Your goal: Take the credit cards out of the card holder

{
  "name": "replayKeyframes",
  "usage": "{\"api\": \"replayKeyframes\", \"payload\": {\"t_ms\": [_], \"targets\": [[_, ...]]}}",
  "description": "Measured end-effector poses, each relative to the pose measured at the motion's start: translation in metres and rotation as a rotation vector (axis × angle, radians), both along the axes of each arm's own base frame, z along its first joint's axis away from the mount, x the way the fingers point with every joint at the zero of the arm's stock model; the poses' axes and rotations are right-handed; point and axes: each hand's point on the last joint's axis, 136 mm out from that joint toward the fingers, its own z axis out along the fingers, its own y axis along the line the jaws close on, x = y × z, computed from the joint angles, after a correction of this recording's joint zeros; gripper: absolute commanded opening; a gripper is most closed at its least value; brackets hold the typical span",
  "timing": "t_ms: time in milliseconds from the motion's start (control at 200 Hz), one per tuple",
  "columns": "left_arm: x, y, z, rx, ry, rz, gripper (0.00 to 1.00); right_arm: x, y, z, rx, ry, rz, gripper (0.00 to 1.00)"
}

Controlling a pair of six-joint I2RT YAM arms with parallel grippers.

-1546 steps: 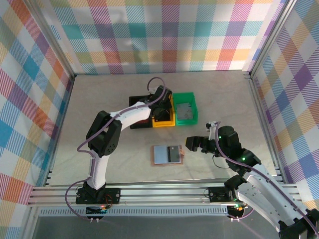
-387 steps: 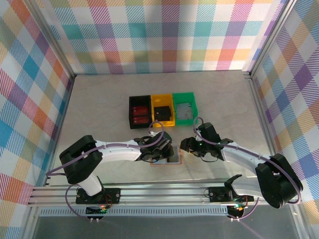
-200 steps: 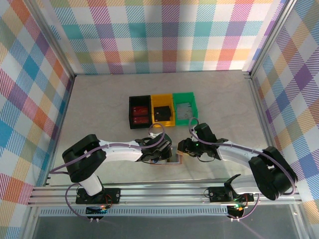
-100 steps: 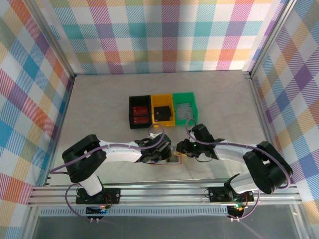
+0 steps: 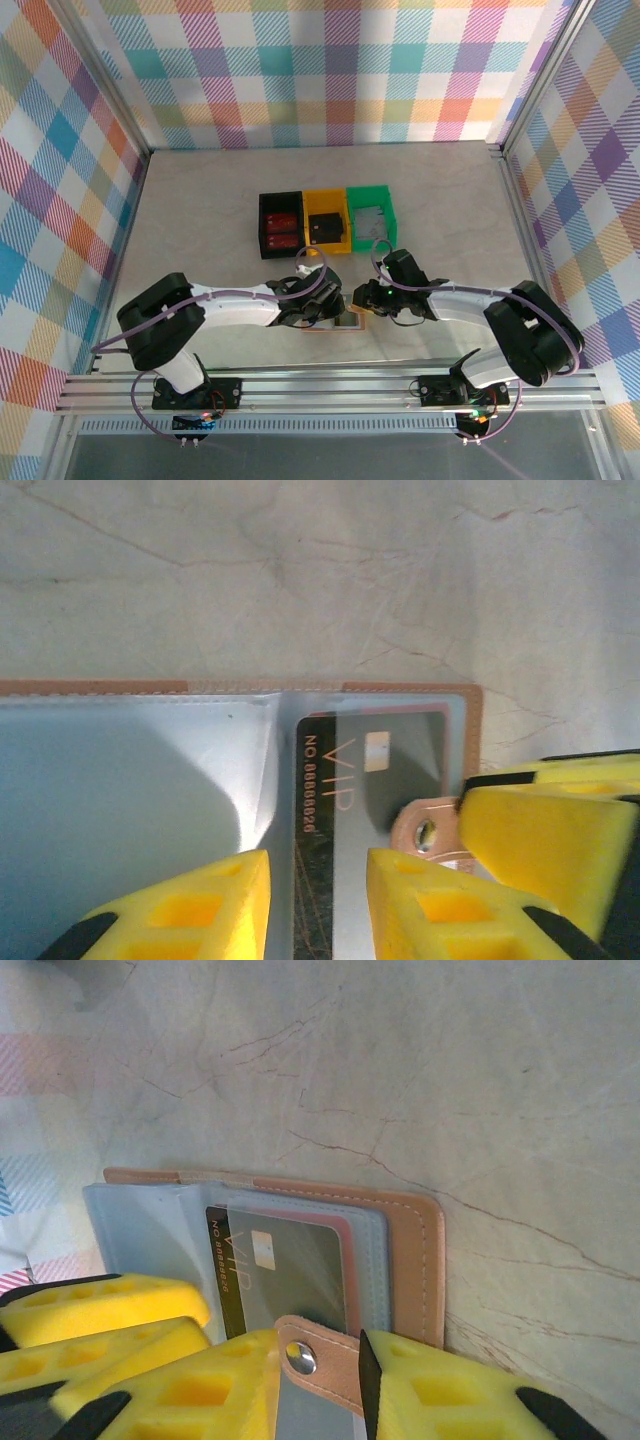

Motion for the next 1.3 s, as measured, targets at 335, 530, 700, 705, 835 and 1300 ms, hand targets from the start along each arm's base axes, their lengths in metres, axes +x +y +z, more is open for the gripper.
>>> {"api": "replayKeyframes", "payload": {"t_ms": [335, 530, 700, 705, 835, 1300], "targets": [[0.001, -0.002, 0.001, -0.005, -0.002, 0.0, 0.32, 0.0, 0.0, 0.0, 0.002, 0.0, 0.001, 0.28], [0.0, -0.001, -0.005, 0.01, 0.01, -0.002, 0.32, 0.0, 0.0, 0.0, 0.002, -0.001, 0.001, 0.27], [0.0, 0.0, -0.008, 0.016, 0.014, -0.002, 0.31, 0.0, 0.0, 0.0, 0.002, -0.001, 0.001, 0.27], [0.0, 0.0, -0.008, 0.017, 0.014, -0.002, 0.31, 0.0, 0.0, 0.0, 0.002, -0.001, 0.001, 0.27], [-0.001, 0.0, -0.011, 0.022, 0.017, -0.002, 0.3, 0.0, 0.0, 0.0, 0.002, -0.001, 0.001, 0.27], [0.0, -0.004, -0.013, 0.01, 0.022, -0.002, 0.27, 0.0, 0.0, 0.0, 0.002, 0.0, 0.001, 0.27]]}}
